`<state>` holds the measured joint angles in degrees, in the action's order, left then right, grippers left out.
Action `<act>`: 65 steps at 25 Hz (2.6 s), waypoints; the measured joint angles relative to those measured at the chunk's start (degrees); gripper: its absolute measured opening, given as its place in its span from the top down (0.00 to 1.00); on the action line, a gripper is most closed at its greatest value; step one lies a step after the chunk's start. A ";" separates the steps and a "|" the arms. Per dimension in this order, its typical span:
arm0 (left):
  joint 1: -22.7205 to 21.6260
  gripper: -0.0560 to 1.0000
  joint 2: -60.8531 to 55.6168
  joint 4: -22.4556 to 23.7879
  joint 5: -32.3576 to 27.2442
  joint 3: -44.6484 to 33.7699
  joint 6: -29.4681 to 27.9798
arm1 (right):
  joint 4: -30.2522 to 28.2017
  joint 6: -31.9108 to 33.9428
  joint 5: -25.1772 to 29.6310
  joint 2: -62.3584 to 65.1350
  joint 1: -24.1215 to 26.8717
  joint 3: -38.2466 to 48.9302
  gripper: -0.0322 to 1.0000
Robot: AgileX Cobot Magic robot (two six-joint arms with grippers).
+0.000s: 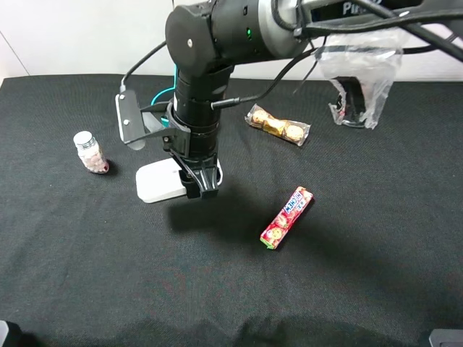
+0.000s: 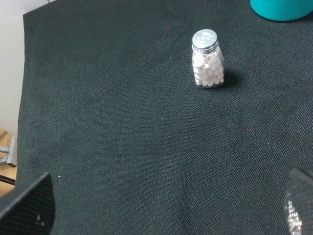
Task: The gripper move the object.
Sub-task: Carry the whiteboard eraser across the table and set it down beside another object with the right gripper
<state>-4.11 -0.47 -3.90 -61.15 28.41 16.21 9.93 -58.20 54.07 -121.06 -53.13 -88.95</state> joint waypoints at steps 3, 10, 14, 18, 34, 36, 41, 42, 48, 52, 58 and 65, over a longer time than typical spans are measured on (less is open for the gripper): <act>0.00 0.01 0.00 0.00 0.00 0.00 0.00 | -0.51 3.68 1.05 1.05 0.00 0.00 0.52; 0.00 0.01 0.00 0.00 0.00 0.00 0.00 | -1.96 14.89 1.59 2.78 0.00 0.00 0.52; 0.00 0.01 0.00 0.00 0.00 0.00 0.00 | -2.07 20.83 1.81 3.90 0.00 0.00 0.52; 0.00 0.01 0.00 0.00 0.00 0.00 0.00 | -2.07 26.06 2.83 4.66 0.00 0.00 0.52; 0.00 0.01 0.00 0.00 0.00 0.00 0.00 | -1.86 37.40 5.63 8.74 8.17 0.00 0.52; 0.00 0.01 0.00 0.00 0.00 0.00 0.00 | -1.81 37.47 5.69 9.40 10.12 0.00 0.52; 0.00 0.01 0.00 0.00 0.00 0.00 0.00 | -1.81 38.16 6.13 10.70 15.14 0.00 0.52; 0.00 0.01 0.00 0.00 0.00 0.00 0.00 | -1.81 38.30 6.30 10.89 16.09 0.00 0.52; 0.00 0.01 0.00 0.00 0.00 0.00 0.00 | -1.81 39.01 7.04 11.46 21.07 0.00 0.52; 0.00 0.01 0.00 0.00 0.00 0.00 0.00 | -1.81 39.47 7.08 11.46 24.54 0.00 0.52; 0.00 0.01 0.00 0.00 0.00 0.00 0.00 | -1.86 39.82 7.14 11.46 30.13 0.00 0.52; 0.00 0.01 0.00 0.00 0.00 0.00 0.00 | -1.86 41.07 7.14 11.46 36.51 0.00 0.52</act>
<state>-4.11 -0.47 -3.90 -61.15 28.41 16.21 8.07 -17.13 61.22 -109.61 -16.61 -88.95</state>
